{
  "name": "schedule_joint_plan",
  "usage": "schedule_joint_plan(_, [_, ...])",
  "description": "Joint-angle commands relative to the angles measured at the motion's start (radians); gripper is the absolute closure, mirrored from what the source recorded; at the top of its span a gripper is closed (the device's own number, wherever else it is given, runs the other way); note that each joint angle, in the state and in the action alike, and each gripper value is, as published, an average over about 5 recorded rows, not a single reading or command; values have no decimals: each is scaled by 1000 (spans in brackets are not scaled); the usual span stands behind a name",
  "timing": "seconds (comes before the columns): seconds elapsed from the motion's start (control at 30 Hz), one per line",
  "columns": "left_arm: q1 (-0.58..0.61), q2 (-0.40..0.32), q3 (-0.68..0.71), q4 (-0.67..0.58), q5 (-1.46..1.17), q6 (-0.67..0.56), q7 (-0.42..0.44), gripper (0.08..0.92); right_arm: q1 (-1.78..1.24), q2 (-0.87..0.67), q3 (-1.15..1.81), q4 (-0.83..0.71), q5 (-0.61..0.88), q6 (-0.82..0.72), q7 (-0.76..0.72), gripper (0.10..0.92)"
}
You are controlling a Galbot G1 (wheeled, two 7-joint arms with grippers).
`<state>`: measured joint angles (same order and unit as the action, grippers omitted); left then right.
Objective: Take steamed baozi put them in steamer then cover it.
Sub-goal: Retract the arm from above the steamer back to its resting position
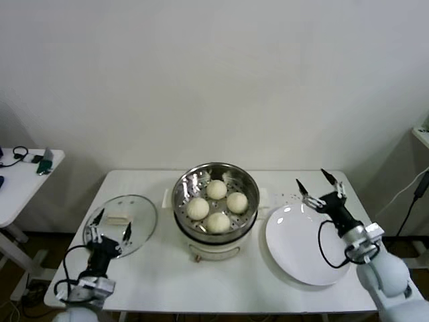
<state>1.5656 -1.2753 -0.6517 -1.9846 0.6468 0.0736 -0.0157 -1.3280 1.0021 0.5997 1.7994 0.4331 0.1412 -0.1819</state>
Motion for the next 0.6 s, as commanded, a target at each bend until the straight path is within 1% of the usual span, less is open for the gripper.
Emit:
schedule_joint_plan(0.03, [-28,73,39,81,639,125,32,177,-233,198,187,17,-54,31,-7,203])
schedule_joint_plan(0.1, [-59,74,52,137,667,119,9,177,-238,209,190,16,-63,35,-7,203])
schedule_joint_plan(0.23, [-150,57,59,268,703,77,-71,177,-245,224,192,16,-92,36,-9,203])
schedule_joint_plan(0.3, [-189,53,68,320,714,61,-94,177,-250,225,195,15,-109,34,-13,203])
schedule_joint_plan(0.43, [-261,48,91,407,752,40,-111,177,-255,221,205,14,-127,27,-20,203])
schedule_joint_plan(0.6, [-343,38,108,517,810,25,-101,177,-258,233,216,18,-144,19,-22,203])
